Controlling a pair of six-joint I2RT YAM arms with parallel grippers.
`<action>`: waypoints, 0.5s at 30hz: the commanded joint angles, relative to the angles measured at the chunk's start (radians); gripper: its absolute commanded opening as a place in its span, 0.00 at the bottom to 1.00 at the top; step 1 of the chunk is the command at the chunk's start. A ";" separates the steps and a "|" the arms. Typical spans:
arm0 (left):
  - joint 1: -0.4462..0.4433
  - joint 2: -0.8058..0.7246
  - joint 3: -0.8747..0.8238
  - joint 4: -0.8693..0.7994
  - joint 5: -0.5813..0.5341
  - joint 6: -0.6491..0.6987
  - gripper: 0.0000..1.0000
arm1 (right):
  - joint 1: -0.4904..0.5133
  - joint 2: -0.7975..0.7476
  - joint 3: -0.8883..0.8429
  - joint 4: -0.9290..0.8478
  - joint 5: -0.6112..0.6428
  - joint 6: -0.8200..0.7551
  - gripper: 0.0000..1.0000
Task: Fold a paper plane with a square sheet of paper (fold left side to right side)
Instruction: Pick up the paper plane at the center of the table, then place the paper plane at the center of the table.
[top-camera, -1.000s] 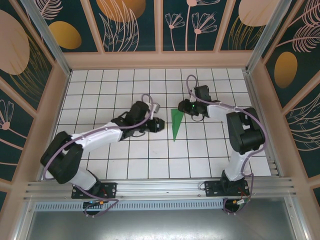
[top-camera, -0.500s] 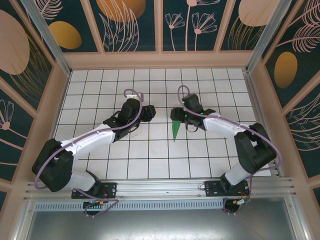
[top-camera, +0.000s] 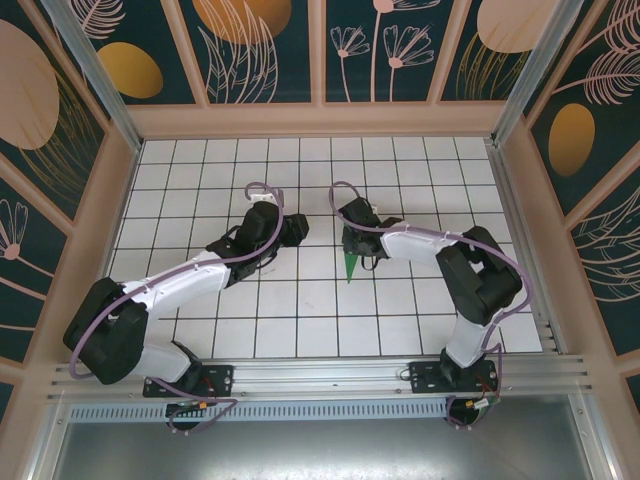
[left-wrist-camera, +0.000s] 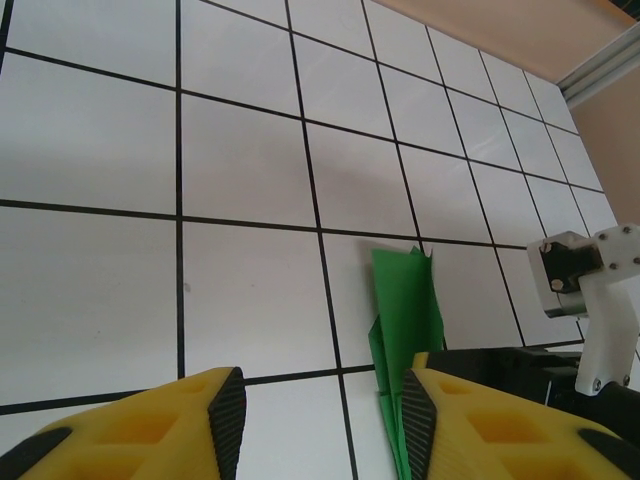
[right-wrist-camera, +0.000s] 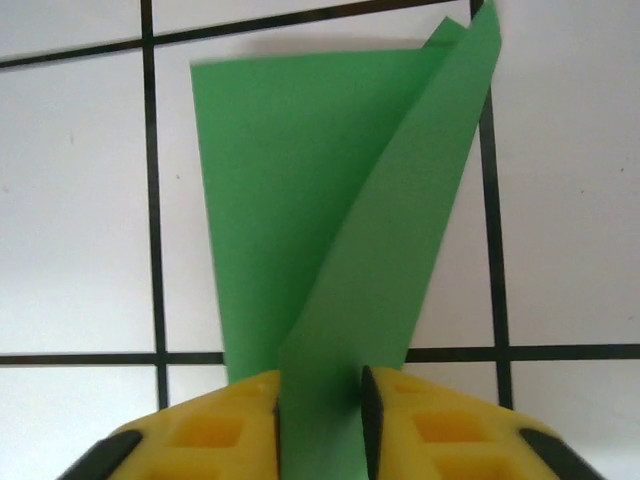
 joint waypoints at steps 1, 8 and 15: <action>0.004 -0.032 0.001 -0.007 -0.032 -0.003 0.49 | 0.012 -0.050 0.022 -0.054 0.044 -0.007 0.05; 0.005 -0.066 0.016 -0.037 -0.076 0.028 0.50 | 0.038 -0.240 -0.050 0.021 -0.102 -0.051 0.00; 0.004 -0.116 0.018 -0.062 -0.111 0.052 0.52 | -0.035 -0.307 -0.277 0.299 -0.480 0.024 0.00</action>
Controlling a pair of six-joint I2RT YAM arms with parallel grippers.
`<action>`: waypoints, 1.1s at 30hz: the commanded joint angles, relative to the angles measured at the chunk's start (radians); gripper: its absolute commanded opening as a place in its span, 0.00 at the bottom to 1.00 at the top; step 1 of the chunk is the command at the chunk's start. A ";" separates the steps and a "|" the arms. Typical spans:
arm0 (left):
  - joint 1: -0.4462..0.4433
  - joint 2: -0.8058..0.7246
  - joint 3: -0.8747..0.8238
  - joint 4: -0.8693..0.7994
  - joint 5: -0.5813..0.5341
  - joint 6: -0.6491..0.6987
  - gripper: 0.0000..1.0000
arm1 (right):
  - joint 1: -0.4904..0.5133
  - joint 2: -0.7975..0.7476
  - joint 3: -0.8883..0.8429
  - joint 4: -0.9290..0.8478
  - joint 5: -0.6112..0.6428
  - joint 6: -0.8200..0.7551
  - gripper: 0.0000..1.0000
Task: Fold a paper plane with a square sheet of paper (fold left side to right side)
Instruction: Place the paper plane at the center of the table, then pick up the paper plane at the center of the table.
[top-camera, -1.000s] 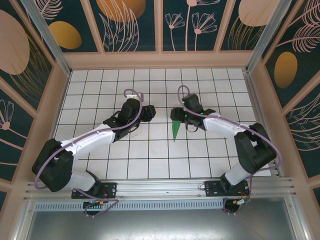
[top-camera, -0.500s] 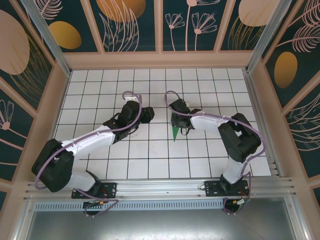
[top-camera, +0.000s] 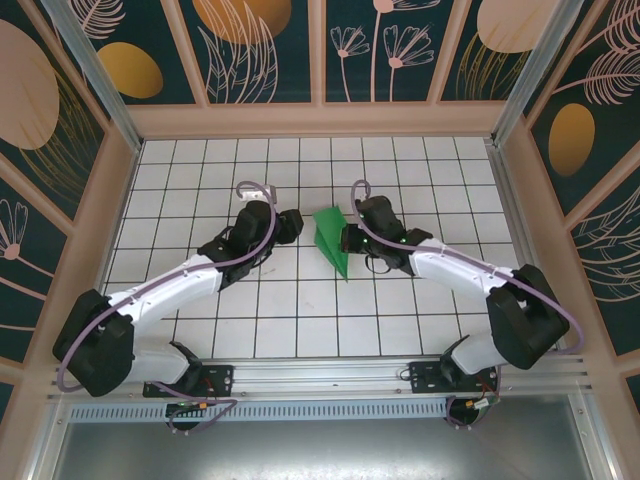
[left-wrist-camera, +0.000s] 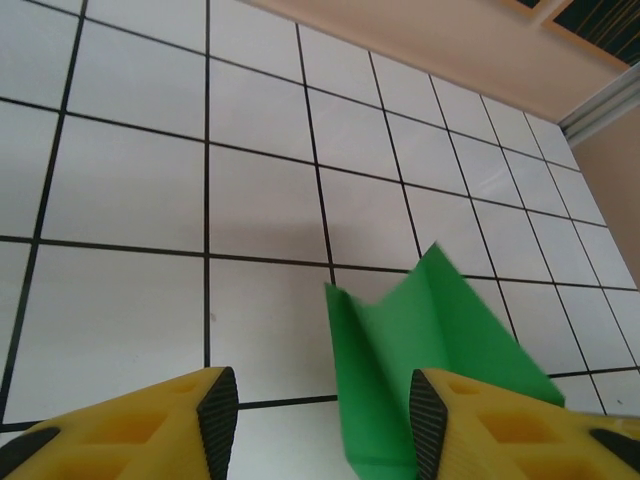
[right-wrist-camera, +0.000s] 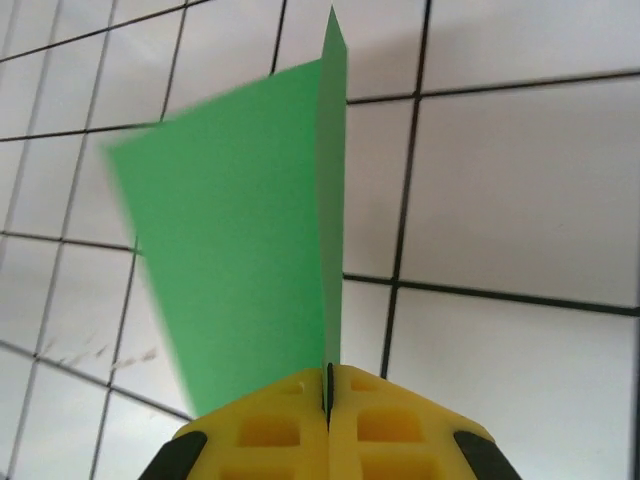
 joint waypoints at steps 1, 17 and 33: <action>0.005 -0.038 0.016 -0.023 -0.038 0.029 0.53 | -0.041 0.026 -0.128 0.173 -0.237 0.054 0.00; 0.005 -0.058 0.000 -0.022 -0.023 0.022 0.62 | -0.057 -0.079 -0.146 -0.158 0.109 -0.043 0.34; 0.005 -0.069 -0.017 0.007 -0.024 0.031 0.72 | 0.081 -0.087 -0.120 -0.286 -0.025 -0.134 0.50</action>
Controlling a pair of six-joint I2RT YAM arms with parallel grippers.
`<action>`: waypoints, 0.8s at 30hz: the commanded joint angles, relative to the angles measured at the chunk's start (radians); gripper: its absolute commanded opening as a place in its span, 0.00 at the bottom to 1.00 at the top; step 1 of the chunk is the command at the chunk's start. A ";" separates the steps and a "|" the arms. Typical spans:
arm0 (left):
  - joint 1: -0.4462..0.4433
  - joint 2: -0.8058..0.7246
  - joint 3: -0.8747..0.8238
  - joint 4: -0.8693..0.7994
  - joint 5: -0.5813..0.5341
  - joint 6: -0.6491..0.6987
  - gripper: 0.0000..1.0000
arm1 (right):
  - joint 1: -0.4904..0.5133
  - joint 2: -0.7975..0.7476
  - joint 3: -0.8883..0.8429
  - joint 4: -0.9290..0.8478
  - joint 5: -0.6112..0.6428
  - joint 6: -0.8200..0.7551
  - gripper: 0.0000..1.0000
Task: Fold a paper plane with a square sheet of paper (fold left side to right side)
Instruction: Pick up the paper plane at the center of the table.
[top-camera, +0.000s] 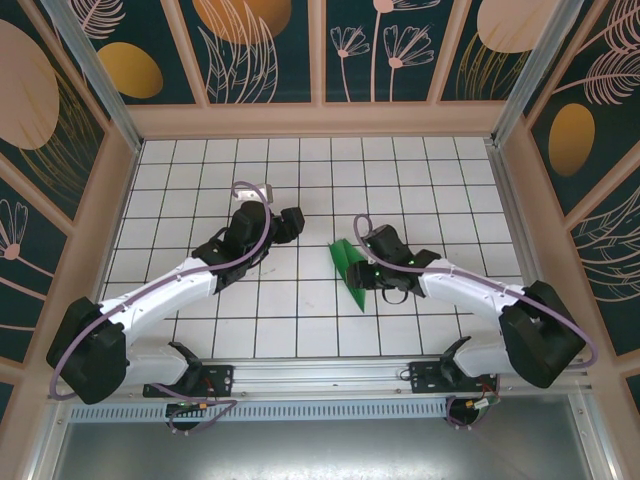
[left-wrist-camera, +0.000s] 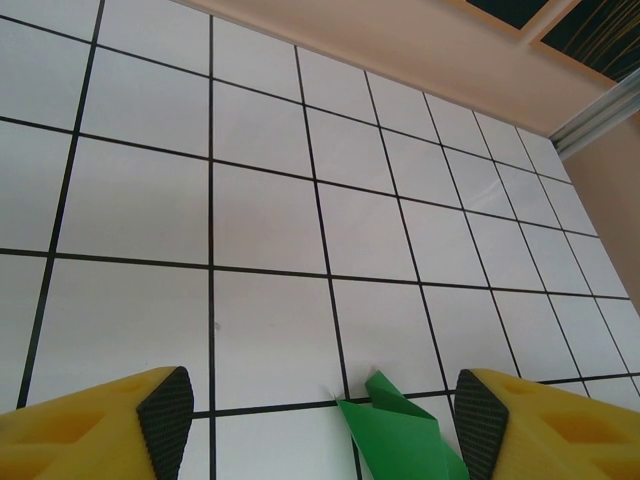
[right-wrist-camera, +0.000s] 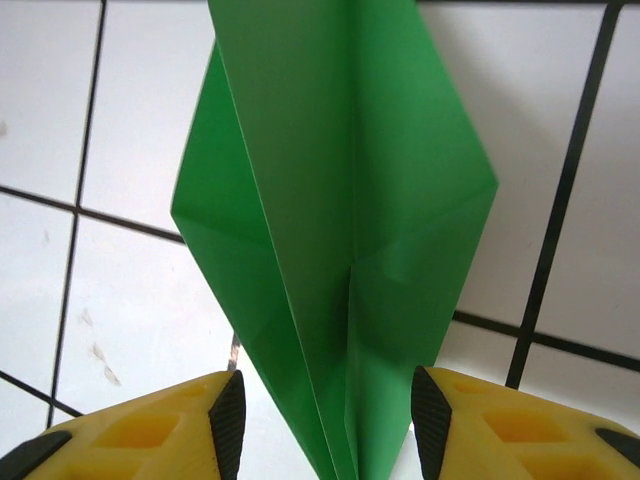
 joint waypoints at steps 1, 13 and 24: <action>0.005 -0.028 -0.009 0.018 -0.014 0.022 0.72 | 0.026 0.031 0.031 -0.056 -0.011 -0.034 0.50; 0.005 -0.021 -0.012 0.008 -0.017 0.025 0.73 | 0.062 0.098 0.053 -0.064 0.018 -0.040 0.43; 0.004 -0.027 -0.011 0.002 -0.017 0.028 0.73 | 0.070 0.151 0.088 -0.081 0.088 -0.033 0.29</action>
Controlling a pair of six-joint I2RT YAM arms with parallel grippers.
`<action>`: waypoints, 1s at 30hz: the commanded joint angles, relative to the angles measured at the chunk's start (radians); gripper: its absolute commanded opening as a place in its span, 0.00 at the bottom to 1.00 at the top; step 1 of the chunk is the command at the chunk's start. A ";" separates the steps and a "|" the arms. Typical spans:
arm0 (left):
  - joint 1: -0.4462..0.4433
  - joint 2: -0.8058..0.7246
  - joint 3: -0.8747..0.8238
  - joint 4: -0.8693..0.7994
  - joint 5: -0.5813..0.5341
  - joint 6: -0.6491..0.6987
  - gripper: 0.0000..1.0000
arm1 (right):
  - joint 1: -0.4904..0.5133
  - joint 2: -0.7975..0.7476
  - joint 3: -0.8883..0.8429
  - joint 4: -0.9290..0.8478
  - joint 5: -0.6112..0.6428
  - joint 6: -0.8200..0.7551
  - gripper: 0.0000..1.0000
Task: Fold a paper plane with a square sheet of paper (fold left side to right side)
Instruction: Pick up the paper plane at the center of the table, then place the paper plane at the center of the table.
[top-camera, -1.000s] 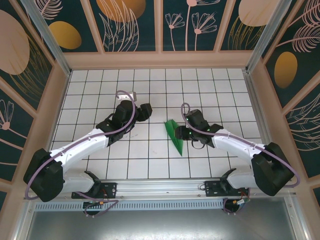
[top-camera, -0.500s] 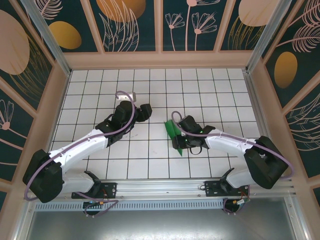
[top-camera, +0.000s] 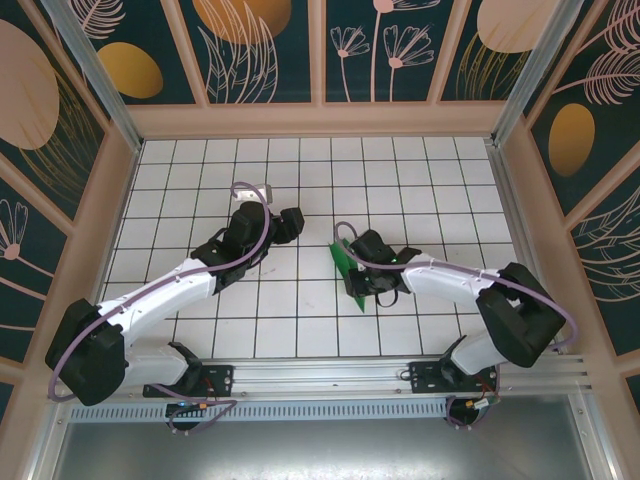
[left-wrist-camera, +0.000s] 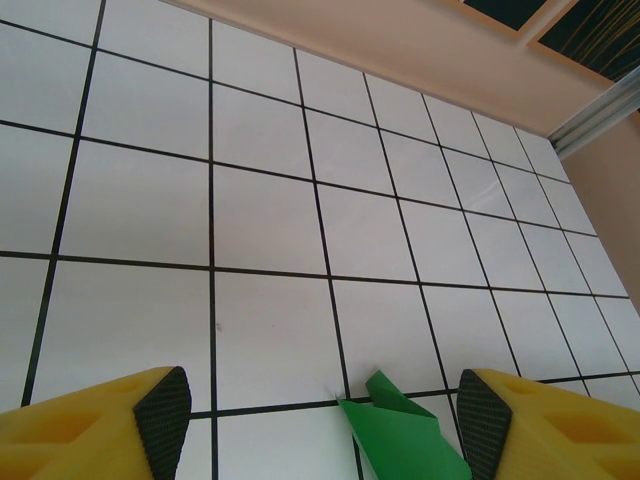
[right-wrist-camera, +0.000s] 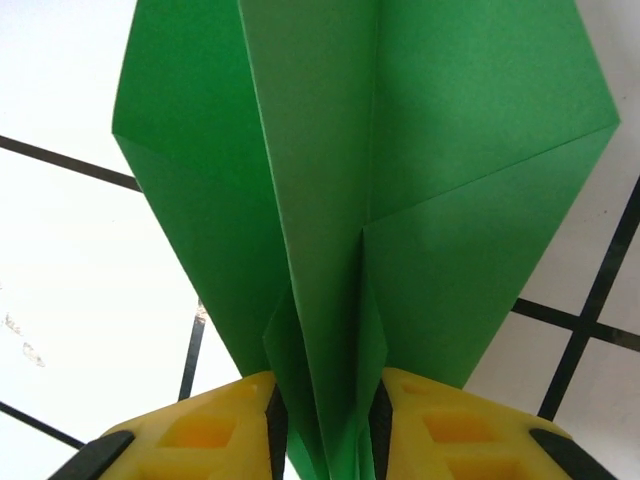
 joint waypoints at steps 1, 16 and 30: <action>0.005 -0.020 -0.009 0.002 -0.019 0.019 0.73 | 0.010 0.021 0.033 -0.035 0.046 -0.001 0.29; 0.005 -0.073 -0.017 0.010 -0.002 0.073 0.82 | -0.068 0.173 0.242 -0.051 0.086 0.088 0.09; 0.005 -0.121 -0.033 -0.019 -0.017 0.118 0.89 | -0.171 0.455 0.576 -0.211 0.170 0.080 0.09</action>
